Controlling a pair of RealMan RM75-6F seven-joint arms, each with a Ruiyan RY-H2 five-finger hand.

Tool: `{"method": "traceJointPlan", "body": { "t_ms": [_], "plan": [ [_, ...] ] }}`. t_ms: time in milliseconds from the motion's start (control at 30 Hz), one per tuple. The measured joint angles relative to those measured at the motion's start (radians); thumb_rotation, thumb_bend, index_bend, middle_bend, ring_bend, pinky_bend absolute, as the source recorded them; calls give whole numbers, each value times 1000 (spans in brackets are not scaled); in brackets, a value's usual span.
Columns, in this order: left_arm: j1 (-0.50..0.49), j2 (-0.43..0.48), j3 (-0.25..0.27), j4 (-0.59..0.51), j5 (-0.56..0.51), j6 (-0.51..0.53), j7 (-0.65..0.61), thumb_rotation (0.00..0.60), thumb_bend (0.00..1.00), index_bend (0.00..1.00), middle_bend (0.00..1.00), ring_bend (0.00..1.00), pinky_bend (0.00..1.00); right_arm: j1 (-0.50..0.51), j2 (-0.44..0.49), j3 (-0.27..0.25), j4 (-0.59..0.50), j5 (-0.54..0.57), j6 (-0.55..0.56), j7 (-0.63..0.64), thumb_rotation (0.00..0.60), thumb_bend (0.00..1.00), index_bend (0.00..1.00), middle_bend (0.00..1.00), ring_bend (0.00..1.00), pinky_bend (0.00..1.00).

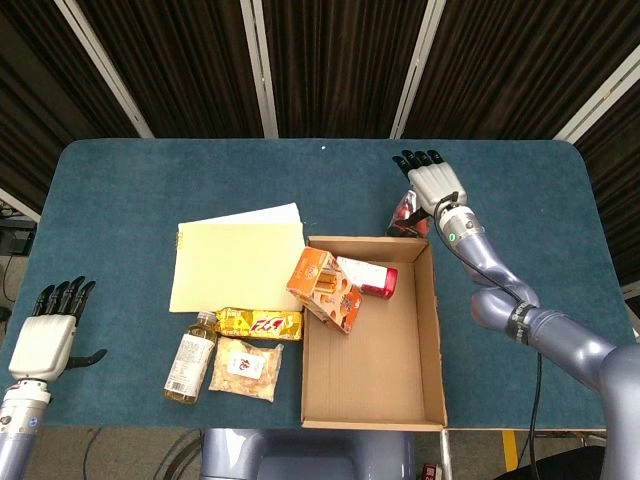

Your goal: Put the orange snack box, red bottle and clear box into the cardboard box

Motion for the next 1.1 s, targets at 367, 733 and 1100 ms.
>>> {"method": "traceJointPlan", "body": {
  "t_ms": [367, 733, 1100],
  "plan": [
    [-13, -5, -6, 10, -10, -11, -3, 529, 11, 0, 0, 0, 0, 22, -82, -25, 116, 44, -62, -13, 600, 0, 0, 0, 0, 71],
    [-19, -4, -3, 14, -8, -15, -9, 527, 12, 0, 0, 0, 0, 24, -83, -46, 105, 63, -72, -19, 600, 0, 0, 0, 0, 71],
    [-15, -16, -1, 13, -13, -1, 7, 529, 13, 0, 0, 0, 0, 12, -128, -58, 209, 65, -123, 14, 600, 0, 0, 0, 55, 272]
  ]
}}
